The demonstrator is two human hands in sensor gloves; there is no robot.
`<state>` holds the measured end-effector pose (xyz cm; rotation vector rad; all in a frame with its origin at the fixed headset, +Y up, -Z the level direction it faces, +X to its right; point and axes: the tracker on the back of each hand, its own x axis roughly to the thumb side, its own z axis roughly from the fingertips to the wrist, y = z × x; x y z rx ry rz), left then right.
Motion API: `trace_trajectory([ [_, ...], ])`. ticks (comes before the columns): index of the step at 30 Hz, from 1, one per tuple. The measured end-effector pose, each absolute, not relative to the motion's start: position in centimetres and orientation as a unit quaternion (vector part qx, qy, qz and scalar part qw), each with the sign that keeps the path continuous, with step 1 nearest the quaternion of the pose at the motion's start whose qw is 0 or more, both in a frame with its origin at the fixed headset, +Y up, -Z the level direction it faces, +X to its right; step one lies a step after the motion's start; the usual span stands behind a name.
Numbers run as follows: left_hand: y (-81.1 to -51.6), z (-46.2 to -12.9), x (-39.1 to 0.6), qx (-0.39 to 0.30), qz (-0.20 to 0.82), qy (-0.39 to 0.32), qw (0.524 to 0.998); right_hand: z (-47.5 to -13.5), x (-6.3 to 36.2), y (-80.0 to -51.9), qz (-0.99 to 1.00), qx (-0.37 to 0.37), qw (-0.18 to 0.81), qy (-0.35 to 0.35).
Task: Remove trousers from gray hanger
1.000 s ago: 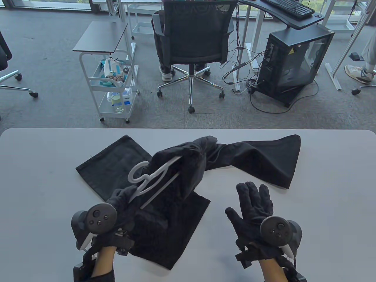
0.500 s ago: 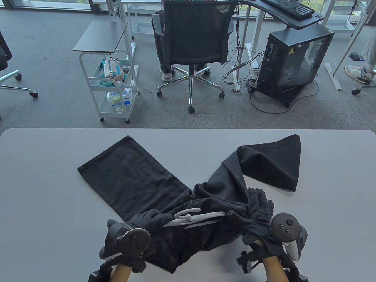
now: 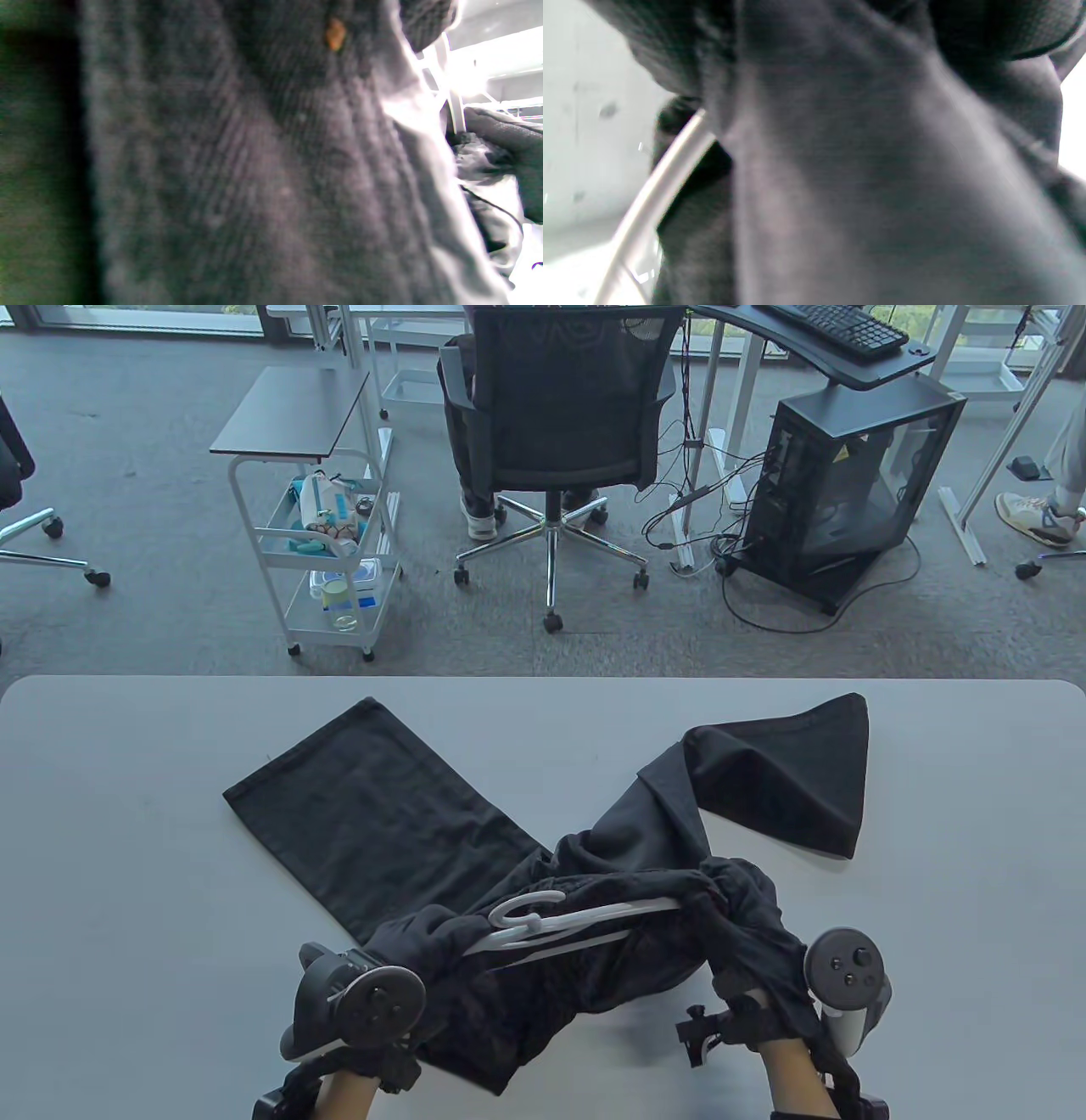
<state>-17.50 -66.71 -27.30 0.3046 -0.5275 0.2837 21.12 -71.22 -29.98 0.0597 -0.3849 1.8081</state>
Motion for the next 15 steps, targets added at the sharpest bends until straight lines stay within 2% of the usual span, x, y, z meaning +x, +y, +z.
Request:
trace_trajectory([
  [3,-66.7,-27.2,-17.3,0.152,0.134,-0.256,0.945,-30.0,21.2,-70.9,0.781,0.019,0.597,-0.181],
  [8,-67.3,-27.0,-17.1,0.199,0.148,-0.224,0.942,-30.0,21.4,-71.3,0.725,-0.020,0.662,-0.190],
  [11,-67.4,-27.2,-17.5,0.217,0.132,-0.176,0.951,-30.0,21.4,-71.9,0.629,-0.041,0.762,-0.150],
  [15,-67.6,-27.9,-18.8,0.220,0.151,-0.133,0.954,-30.3,21.0,-72.6,0.560,-0.032,0.823,-0.093],
])
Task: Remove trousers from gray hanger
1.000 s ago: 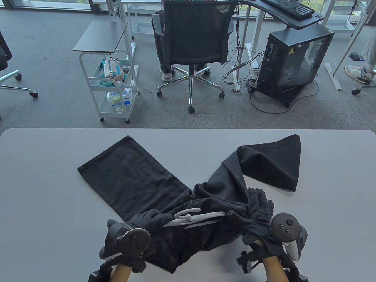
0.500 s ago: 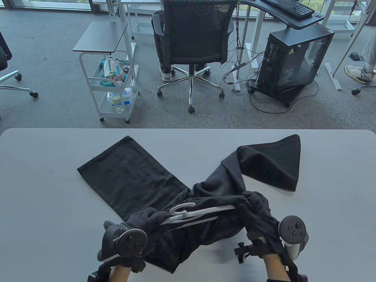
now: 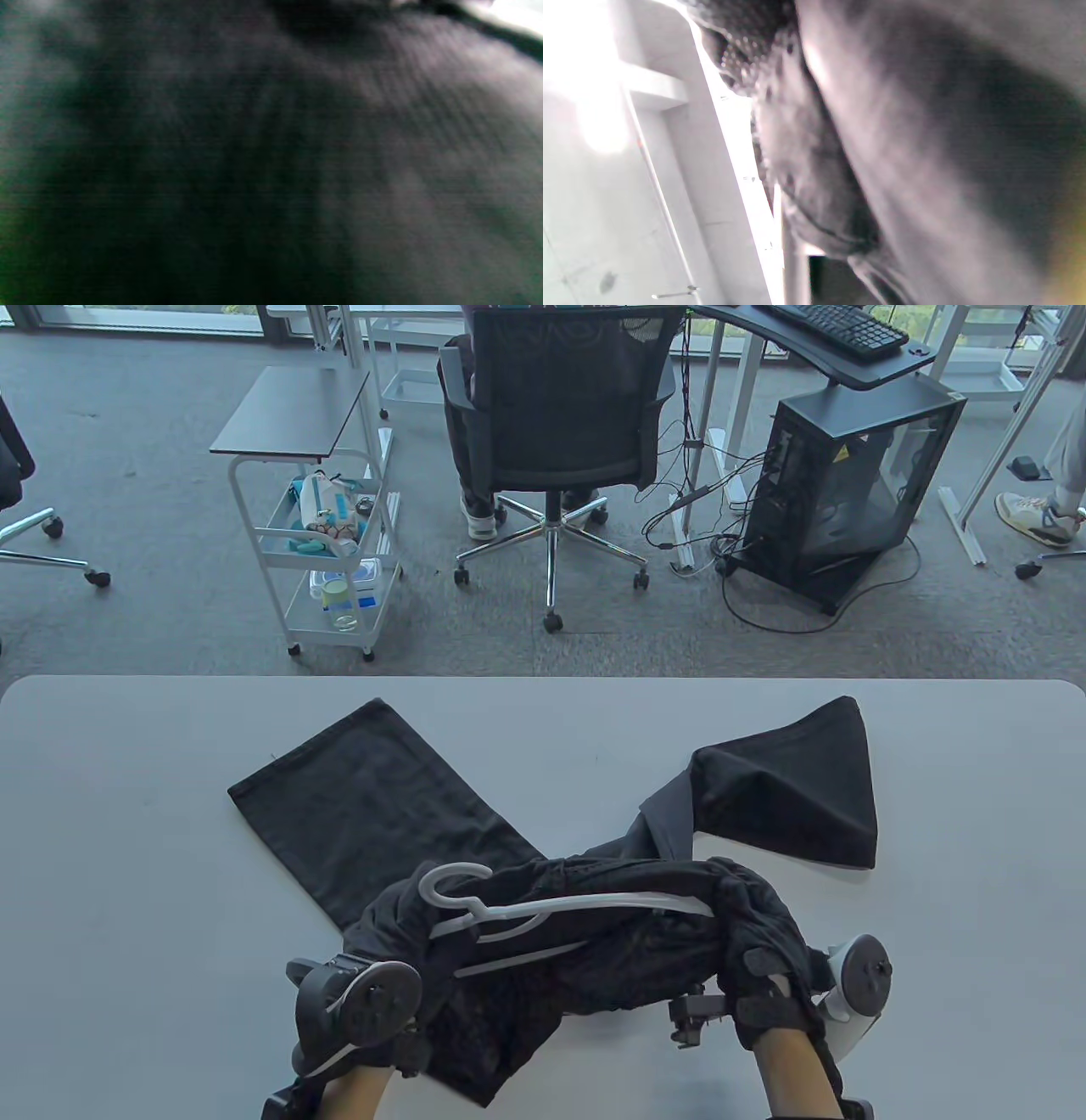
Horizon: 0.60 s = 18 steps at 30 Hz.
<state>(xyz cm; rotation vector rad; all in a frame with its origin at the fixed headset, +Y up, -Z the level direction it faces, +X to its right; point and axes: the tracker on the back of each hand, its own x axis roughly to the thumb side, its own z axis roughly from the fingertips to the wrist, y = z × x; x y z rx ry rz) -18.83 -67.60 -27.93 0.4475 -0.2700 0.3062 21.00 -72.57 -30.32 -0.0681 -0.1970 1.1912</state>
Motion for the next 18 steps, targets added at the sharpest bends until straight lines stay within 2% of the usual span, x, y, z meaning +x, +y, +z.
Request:
trace_trajectory([
  [4,-68.4,-29.5,-20.5,0.175,0.234,-0.138,0.946,-31.1,19.3,-73.7,0.416,-0.003,0.909,0.014],
  [5,-68.8,-29.9,-20.9,0.160,0.299,-0.144,0.930,-31.4,18.1,-74.5,0.383,0.002,0.922,0.054],
  [6,-69.3,-30.2,-20.6,0.143,0.348,-0.130,0.917,-31.6,17.2,-74.6,0.301,0.031,0.951,0.061],
  [7,-69.5,-30.4,-20.5,0.121,0.359,-0.148,0.913,-31.9,16.8,-74.5,0.302,0.042,0.950,0.074],
  [9,-69.7,-30.4,-20.5,0.130,0.359,-0.138,0.914,-32.3,16.7,-74.0,0.381,0.051,0.922,0.050],
  [13,-69.1,-30.3,-20.6,0.148,0.363,-0.136,0.910,-32.8,17.0,-73.1,0.631,0.108,0.767,0.041],
  [16,-68.7,-30.0,-20.7,0.173,0.361,-0.111,0.910,-32.5,17.2,-73.0,0.823,0.043,0.567,0.010],
  [18,-68.7,-29.9,-20.6,0.177,0.352,-0.111,0.912,-32.1,18.1,-72.1,0.872,0.045,0.485,-0.051],
])
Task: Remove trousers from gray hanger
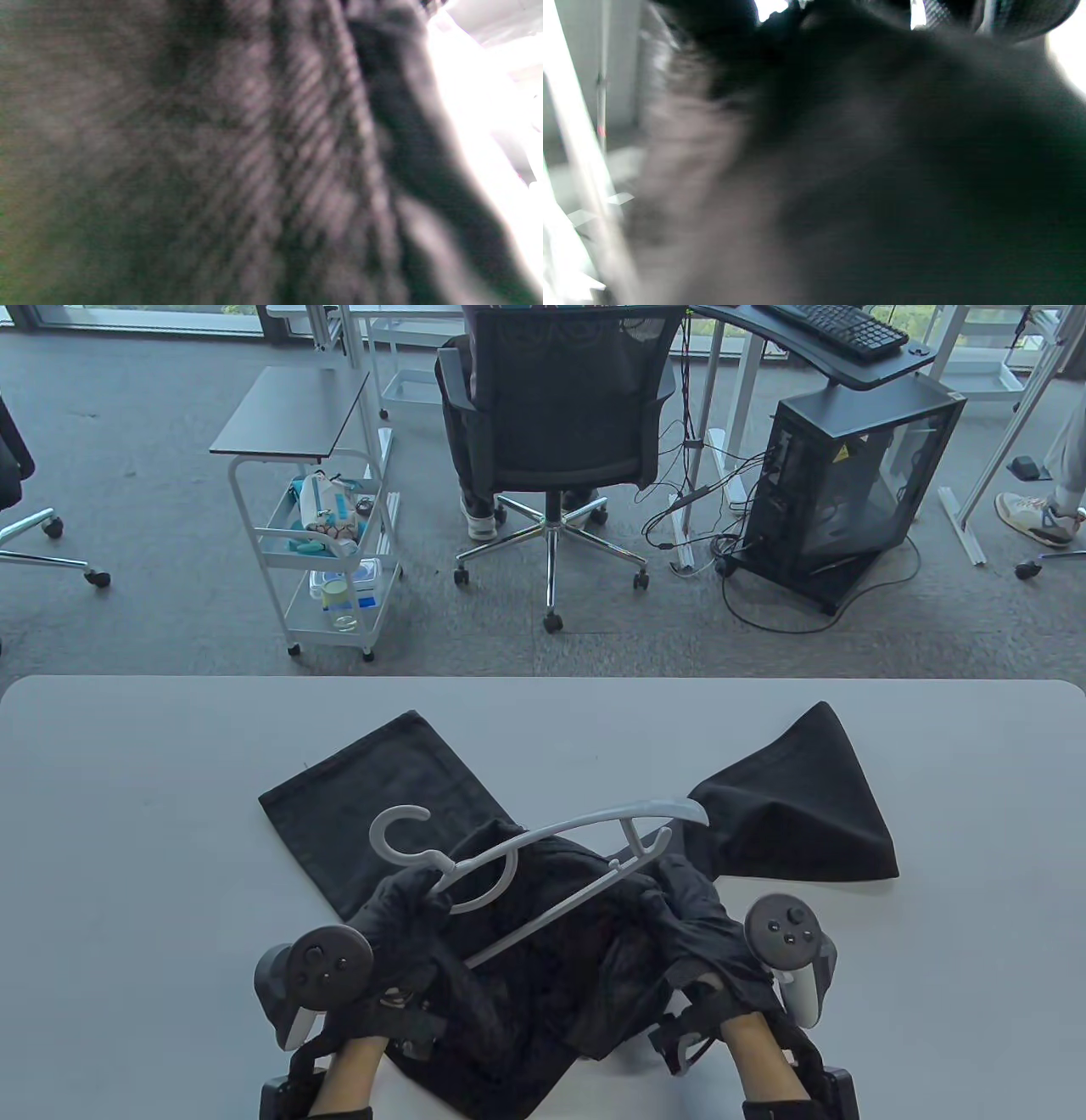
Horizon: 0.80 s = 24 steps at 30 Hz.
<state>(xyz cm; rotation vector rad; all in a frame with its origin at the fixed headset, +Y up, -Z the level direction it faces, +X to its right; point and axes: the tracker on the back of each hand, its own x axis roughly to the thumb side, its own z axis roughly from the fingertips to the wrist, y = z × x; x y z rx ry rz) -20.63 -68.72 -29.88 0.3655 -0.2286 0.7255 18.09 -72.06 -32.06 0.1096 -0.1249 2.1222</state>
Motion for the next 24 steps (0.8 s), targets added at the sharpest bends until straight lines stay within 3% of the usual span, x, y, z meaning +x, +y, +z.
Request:
trace_trajectory([
  [3,-68.7,-29.8,-20.2,0.178,0.336,-0.119,0.917,-29.8,19.8,-68.6,0.812,0.052,0.535,-0.228],
  [5,-68.7,-29.7,-19.6,0.174,0.317,-0.129,0.923,-27.9,20.0,-65.7,0.788,0.116,0.507,-0.328],
  [8,-68.4,-29.3,-17.8,0.178,0.269,-0.162,0.933,-24.6,18.1,-62.0,0.823,0.205,0.266,-0.459],
  [9,-68.2,-29.1,-17.2,0.181,0.253,-0.172,0.935,-24.1,17.0,-61.5,0.833,0.223,0.207,-0.463],
  [12,-67.7,-28.5,-15.2,0.191,0.205,-0.207,0.938,-24.7,13.2,-62.8,0.879,0.263,0.165,-0.361],
  [15,-67.5,-28.3,-14.1,0.172,0.195,-0.231,0.938,-26.5,11.2,-65.1,0.934,0.228,0.118,-0.249],
  [17,-68.0,-28.6,-14.3,0.140,0.206,-0.264,0.932,-27.2,12.0,-65.3,0.919,0.231,0.109,-0.299],
  [20,-68.2,-29.2,-14.7,0.072,0.252,-0.298,0.918,-27.3,12.6,-65.5,0.920,0.232,0.147,-0.278],
  [24,-68.3,-29.5,-15.4,0.085,0.283,-0.295,0.909,-27.0,13.0,-65.3,0.917,0.231,0.151,-0.288],
])
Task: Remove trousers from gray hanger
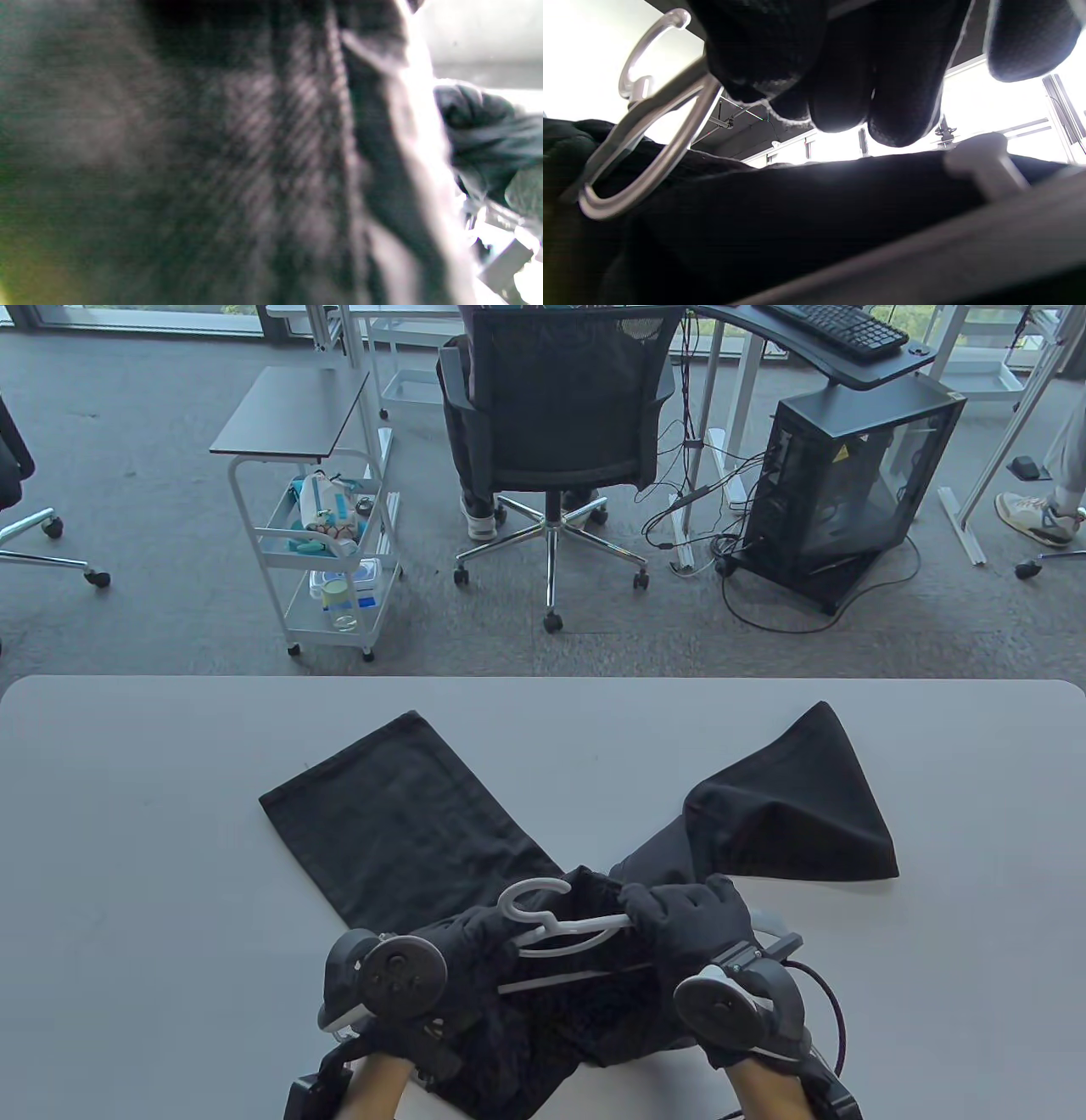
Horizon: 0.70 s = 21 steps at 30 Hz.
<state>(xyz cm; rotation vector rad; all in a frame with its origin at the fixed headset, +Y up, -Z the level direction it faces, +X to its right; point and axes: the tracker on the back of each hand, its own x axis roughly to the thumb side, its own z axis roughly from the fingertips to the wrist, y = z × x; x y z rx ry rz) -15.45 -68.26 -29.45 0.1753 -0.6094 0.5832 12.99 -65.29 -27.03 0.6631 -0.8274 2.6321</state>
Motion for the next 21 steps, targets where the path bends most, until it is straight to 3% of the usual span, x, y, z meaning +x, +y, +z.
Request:
trace_trajectory([
  [5,-68.5,-29.6,-16.6,0.139,0.290,-0.234,0.917,-26.9,14.1,-64.9,0.917,0.208,0.173,-0.292],
  [13,-69.3,-30.9,-19.5,0.150,0.365,-0.178,0.901,-26.2,17.8,-63.6,0.910,0.153,0.213,-0.321],
  [21,-69.7,-31.7,-20.9,0.143,0.415,-0.152,0.885,-26.6,21.0,-63.2,0.915,0.108,0.269,-0.280],
])
